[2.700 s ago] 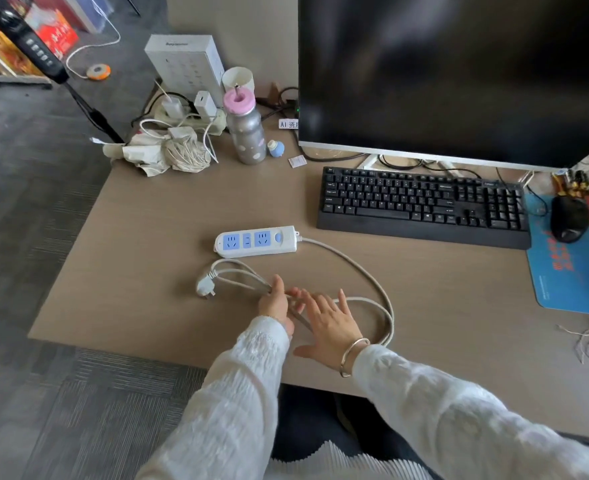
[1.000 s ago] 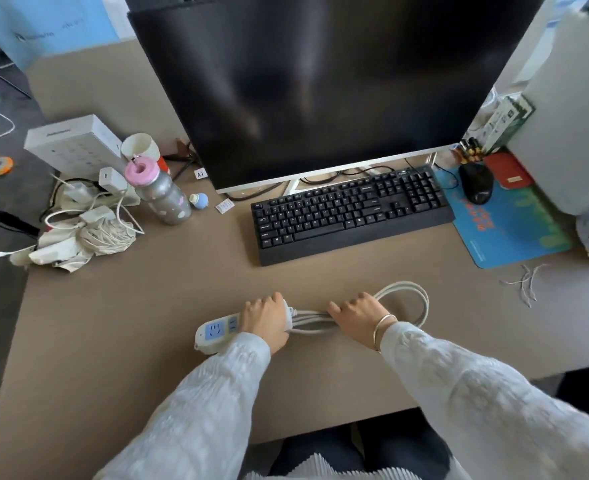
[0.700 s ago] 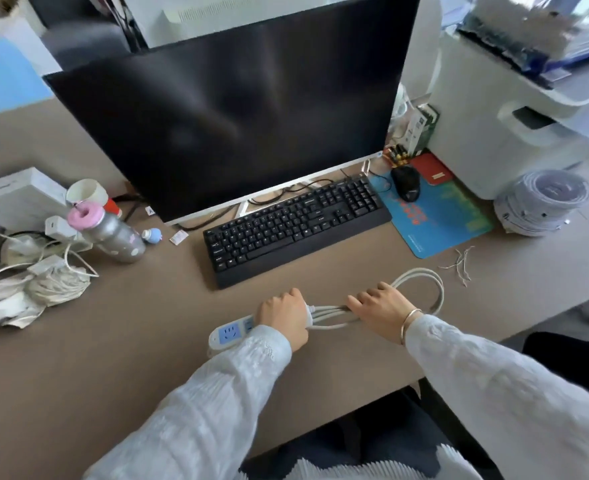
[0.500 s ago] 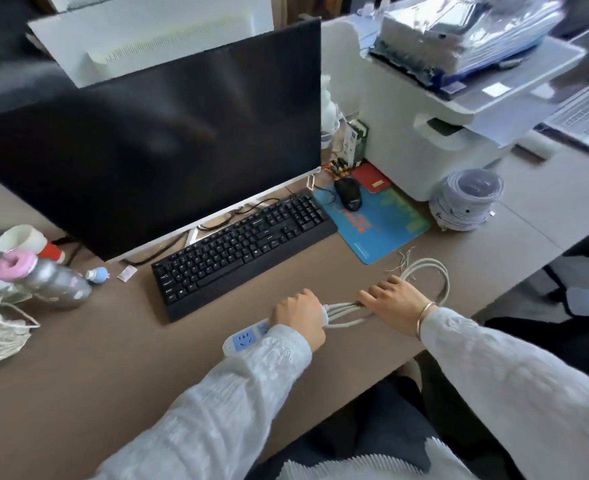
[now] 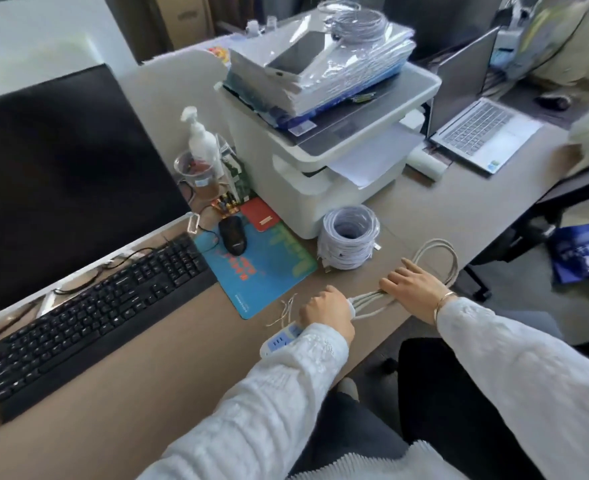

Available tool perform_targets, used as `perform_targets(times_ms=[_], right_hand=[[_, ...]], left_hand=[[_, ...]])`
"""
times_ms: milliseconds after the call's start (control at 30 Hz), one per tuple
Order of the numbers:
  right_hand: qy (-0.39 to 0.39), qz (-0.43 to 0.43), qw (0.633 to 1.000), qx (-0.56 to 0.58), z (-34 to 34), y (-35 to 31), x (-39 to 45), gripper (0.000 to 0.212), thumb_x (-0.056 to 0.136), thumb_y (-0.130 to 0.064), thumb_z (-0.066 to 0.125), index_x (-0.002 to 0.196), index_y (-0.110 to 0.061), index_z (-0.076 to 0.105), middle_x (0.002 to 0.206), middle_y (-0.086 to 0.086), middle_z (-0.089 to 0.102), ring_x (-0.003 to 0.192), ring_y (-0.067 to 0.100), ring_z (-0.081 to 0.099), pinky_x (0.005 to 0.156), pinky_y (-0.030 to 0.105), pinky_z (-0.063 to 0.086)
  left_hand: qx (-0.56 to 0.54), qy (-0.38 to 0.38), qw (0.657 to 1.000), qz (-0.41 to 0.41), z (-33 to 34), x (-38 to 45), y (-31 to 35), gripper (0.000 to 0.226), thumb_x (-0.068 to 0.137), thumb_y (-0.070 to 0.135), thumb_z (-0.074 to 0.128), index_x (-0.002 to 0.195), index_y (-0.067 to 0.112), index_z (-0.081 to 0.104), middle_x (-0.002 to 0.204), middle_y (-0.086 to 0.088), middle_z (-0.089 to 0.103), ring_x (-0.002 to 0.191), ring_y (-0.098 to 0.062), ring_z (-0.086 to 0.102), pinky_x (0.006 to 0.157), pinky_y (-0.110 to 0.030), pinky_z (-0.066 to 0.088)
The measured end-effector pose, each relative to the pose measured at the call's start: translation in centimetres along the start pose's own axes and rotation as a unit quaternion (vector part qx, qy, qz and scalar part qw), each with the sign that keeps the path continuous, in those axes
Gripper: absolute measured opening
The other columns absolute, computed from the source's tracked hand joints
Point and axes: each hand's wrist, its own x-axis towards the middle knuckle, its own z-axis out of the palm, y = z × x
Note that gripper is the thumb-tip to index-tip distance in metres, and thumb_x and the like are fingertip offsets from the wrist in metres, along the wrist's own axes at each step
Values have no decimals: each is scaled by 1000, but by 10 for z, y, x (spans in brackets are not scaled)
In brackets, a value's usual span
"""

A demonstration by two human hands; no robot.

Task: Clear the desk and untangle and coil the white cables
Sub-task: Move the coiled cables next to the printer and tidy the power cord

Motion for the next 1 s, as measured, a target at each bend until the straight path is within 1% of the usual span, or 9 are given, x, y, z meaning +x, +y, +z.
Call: perform_targets(times_ms=[67,200,367,433,533,633,767,900,1000], right_hand=[[-30,11,999,10,10,29,0,39,50,1,80,82,-13,64,69,0,59,65,23,63,92,51,50],[-75,26,996,33,36,79,3,31,84,-2,55,113,-12,58,104,5,62,105,27,58,117,48,21],[-141,23,989,31,54,114,12,37,92,-5,43,127,-14,46,119,5,53,120,26,47,119,48,10],[-160,24,986,33,59,123,17,36,89,-4,45,124,-13,48,117,6,53,119,27,48,119,49,13],[-145,26,989,2,72,133,26,31,67,2,68,94,-9,61,89,10,59,93,32,62,105,56,38],[-120,27,992,-11,87,141,35,32,56,0,77,82,-12,62,80,7,58,83,30,63,95,53,47],[-88,15,996,16,95,146,42,29,67,1,66,94,-8,61,95,11,59,101,35,60,100,51,42],[-79,22,996,29,99,152,45,57,54,5,74,109,-1,65,104,21,63,110,42,60,96,56,45],[-112,31,992,46,99,151,50,71,73,0,66,141,-7,44,135,23,48,134,42,39,110,58,29]], left_hand=[[-5,5,1000,-3,0,19,27,69,82,24,72,134,1,32,129,-16,54,119,-33,56,94,-44,49],[-5,25,1000,-9,2,50,70,60,83,20,68,129,2,35,125,-15,56,114,-31,58,90,-41,48],[5,68,998,-11,15,86,100,46,85,18,64,123,7,42,121,-13,58,110,-29,59,88,-39,46],[17,104,994,-18,20,94,104,44,76,19,72,112,9,50,107,-12,64,97,-27,64,79,-38,49],[11,112,994,4,29,102,105,48,52,21,85,92,11,59,80,-8,66,70,-24,65,61,-33,50],[21,131,991,32,44,103,95,73,51,38,89,109,9,57,87,-6,64,75,-21,63,61,-34,51],[32,140,988,60,57,91,66,106,52,63,82,135,10,42,105,-7,65,85,-21,64,70,-38,53],[57,189,977,83,69,79,39,89,66,57,79,137,22,38,115,-14,57,87,-28,65,67,-41,53],[58,172,980,77,73,74,33,85,71,46,79,141,29,34,118,-15,61,91,-30,65,68,-44,53]])
